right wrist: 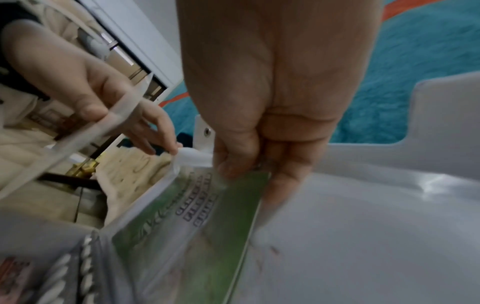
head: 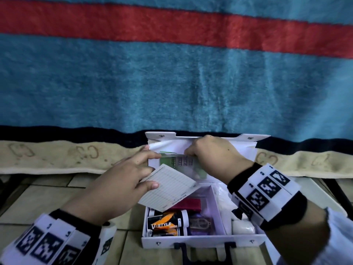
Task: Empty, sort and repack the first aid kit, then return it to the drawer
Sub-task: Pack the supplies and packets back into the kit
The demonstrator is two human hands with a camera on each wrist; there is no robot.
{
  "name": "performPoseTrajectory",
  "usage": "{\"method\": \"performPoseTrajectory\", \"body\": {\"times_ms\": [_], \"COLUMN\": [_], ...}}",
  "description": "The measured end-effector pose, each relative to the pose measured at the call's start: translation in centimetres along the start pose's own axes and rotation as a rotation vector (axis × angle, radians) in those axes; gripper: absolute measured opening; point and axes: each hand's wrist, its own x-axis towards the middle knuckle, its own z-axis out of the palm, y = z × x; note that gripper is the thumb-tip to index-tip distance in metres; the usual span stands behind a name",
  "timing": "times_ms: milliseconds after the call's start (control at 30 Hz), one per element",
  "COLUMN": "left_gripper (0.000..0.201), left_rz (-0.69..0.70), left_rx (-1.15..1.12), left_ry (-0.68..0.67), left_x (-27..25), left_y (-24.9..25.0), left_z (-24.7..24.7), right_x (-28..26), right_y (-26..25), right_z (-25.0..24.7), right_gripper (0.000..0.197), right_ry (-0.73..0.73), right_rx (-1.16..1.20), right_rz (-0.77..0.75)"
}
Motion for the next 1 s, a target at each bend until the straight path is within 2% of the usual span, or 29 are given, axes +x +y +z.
{"method": "performPoseTrajectory", "body": {"times_ms": [100,167,200,300,367,433,467,500,567,633,667,700,767,833,900,933,1000], "left_gripper": [0.045,0.056,0.056,0.038,0.02,0.017,0.018,0.018,0.021,0.021,0.021,0.021,0.022,0.022,0.023,0.026,0.04], "left_rz": [-0.012,-0.028,-0.044,-0.073,-0.105,-0.156,-0.18,-0.201,-0.249,-0.298,-0.319,-0.337,-0.358,-0.355,-0.317,-0.289,-0.233], "left_rx": [0.003,-0.006,-0.015,-0.085,-0.203,-0.299,-0.313,-0.314,-0.306,-0.312,-0.331,-0.359,-0.412,-0.41,-0.321,-0.262,-0.115], "left_ry": [-0.012,0.021,0.039,0.087,0.12,0.146,0.159,0.169,0.182,0.178,0.185,0.198,0.234,0.249,0.212,0.182,0.123], "left_x": [0.1,0.2,0.2,0.2,0.2,0.2,0.3,0.5,0.8,1.1,1.1,1.1,1.1,1.0,0.8,0.7,0.5], "left_y": [0.0,0.1,0.2,0.8,1.5,2.4,2.7,3.0,3.4,3.9,4.2,4.4,4.8,4.9,4.6,4.3,3.7], "left_z": [0.1,0.2,0.2,0.4,0.3,-0.1,-0.2,-0.2,-0.2,-0.3,-0.4,-0.5,-0.8,-0.9,-0.9,-0.9,-0.6], "right_x": [0.3,0.3,0.2,-0.3,-1.2,-2.6,-3.3,-3.9,-4.8,-5.2,-5.2,-5.1,-4.8,-4.4,-4.2,-4.2,-4.0], "right_y": [0.0,0.4,0.6,0.6,0.6,0.2,0.1,0.0,-0.1,0.1,0.2,0.2,0.1,0.4,1.3,1.9,3.1], "right_z": [0.4,0.7,0.8,1.2,1.4,0.9,0.6,0.3,0.3,0.9,1.3,1.9,3.2,4.2,4.8,4.8,3.7], "right_gripper": [0.026,0.02,0.016,0.012,0.019,0.022,0.024,0.028,0.036,0.034,0.029,0.022,0.014,0.017,0.038,0.049,0.049], "right_ry": [-0.041,-0.005,0.036,0.115,0.262,0.496,0.525,0.453,0.103,-0.208,-0.273,-0.271,-0.176,-0.1,-0.043,0.032,0.249], "right_rx": [0.052,0.133,0.173,0.196,0.287,0.46,0.522,0.567,0.626,0.722,0.819,0.936,1.189,1.474,1.729,1.804,1.87], "right_rz": [-0.005,0.017,0.045,0.127,0.136,0.139,0.165,0.22,0.318,0.325,0.306,0.282,0.273,0.288,0.236,0.212,0.172]}}
